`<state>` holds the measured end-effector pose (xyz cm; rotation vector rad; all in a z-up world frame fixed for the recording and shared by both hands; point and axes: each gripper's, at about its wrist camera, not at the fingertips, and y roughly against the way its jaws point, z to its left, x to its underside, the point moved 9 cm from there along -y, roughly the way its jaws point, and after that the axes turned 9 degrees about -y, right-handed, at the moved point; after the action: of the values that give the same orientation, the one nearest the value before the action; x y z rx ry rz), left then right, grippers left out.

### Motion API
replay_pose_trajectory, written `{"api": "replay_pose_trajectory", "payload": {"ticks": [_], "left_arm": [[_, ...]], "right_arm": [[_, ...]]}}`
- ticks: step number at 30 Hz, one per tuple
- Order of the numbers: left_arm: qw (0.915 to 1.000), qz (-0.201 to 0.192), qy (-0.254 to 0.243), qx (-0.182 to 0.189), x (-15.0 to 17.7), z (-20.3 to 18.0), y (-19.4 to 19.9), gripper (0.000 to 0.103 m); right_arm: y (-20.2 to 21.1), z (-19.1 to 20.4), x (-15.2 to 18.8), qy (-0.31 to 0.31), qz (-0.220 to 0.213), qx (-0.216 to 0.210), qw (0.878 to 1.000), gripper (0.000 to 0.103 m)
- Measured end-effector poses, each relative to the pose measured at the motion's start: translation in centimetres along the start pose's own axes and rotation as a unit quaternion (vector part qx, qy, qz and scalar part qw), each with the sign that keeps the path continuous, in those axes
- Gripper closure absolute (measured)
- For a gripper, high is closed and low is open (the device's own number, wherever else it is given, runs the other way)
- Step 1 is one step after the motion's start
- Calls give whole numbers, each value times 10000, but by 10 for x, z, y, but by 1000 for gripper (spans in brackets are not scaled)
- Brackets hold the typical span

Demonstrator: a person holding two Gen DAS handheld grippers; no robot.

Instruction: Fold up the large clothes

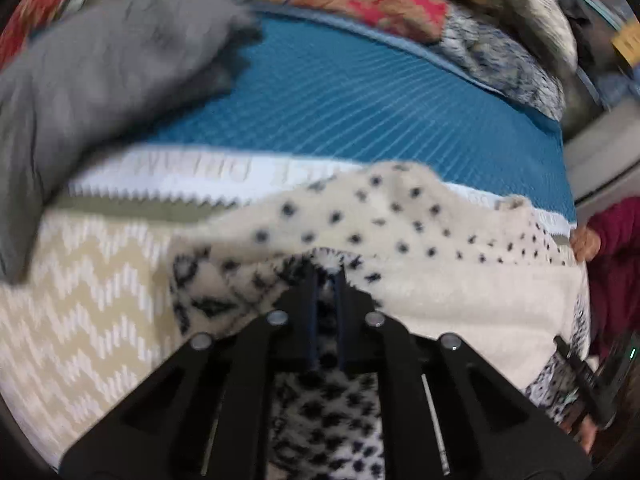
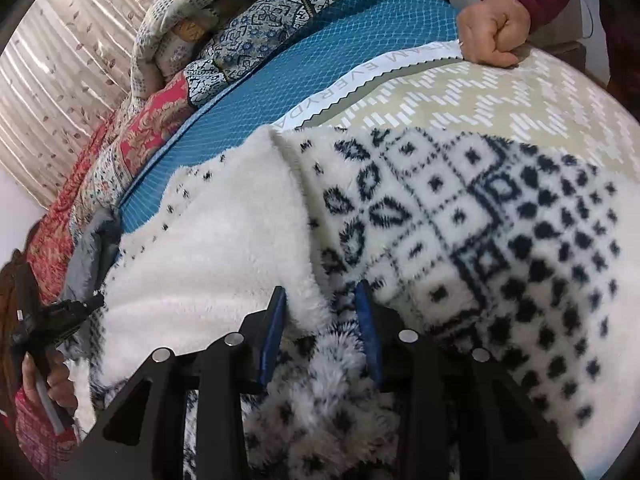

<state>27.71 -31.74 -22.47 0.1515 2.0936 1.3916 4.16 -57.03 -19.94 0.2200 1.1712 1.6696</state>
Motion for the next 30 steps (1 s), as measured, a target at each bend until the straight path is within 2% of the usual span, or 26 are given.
{"api": "replay_pose_trajectory", "payload": {"ticks": [1, 3, 4, 6, 7, 10, 13, 16, 18, 19, 20, 21, 22, 26, 30], "left_arm": [[10000, 77, -17, -14, 5, 0, -3, 94], [9999, -7, -93, -145, 12, -2, 5, 87], [9998, -41, -70, -192, 15, -3, 13, 82], [9996, -241, -143, -63, 20, -10, 34, 81], [9991, -365, -193, -9, 20, -9, 46, 81], [9964, -779, -296, 180, 33, -18, 77, 81], [9944, -813, -582, 335, 56, -45, 80, 76], [9935, -508, -997, 225, 93, -59, 59, 76], [9921, -300, -1214, -58, 115, -59, 35, 76], [9895, -346, -1394, -170, 121, -57, 26, 76], [9811, -659, -1795, -299, 128, -57, 20, 76], [9723, -992, -2082, -389, 134, -59, 20, 75], [9682, -1104, -2195, -463, 138, -61, 20, 75], [9648, -1071, -2299, -702, 136, -62, 16, 75], [9623, -1089, -2356, -809, 138, -62, 19, 75]], "right_arm": [[2, 0, 1, -11, -13, 33, 10000, 57], [12, -1, 4, -40, -87, 1, 10000, 57], [25, -1, 3, -107, -173, -117, 9997, 57], [65, -1, -1, -201, -564, -687, 9958, 56], [87, -9, -3, -254, -785, -794, 9934, 55], [136, -50, 3, -686, -1078, -945, 9873, 55], [161, -105, 26, -1363, -1019, -978, 9805, 55], [168, -146, 50, -1886, -969, -922, 9729, 55], [166, -168, 63, -2198, -920, -905, 9670, 55], [160, -177, 69, -2348, -854, -843, 9646, 55], [151, -188, 74, -2473, -751, -789, 9628, 55], [143, -193, 77, -2486, -800, -1025, 9598, 56], [143, -197, 77, -2405, -983, -1144, 9589, 61], [145, -197, 80, -2292, -954, -973, 9638, 62], [145, -196, 80, -2372, -944, -1008, 9616, 62]]}}
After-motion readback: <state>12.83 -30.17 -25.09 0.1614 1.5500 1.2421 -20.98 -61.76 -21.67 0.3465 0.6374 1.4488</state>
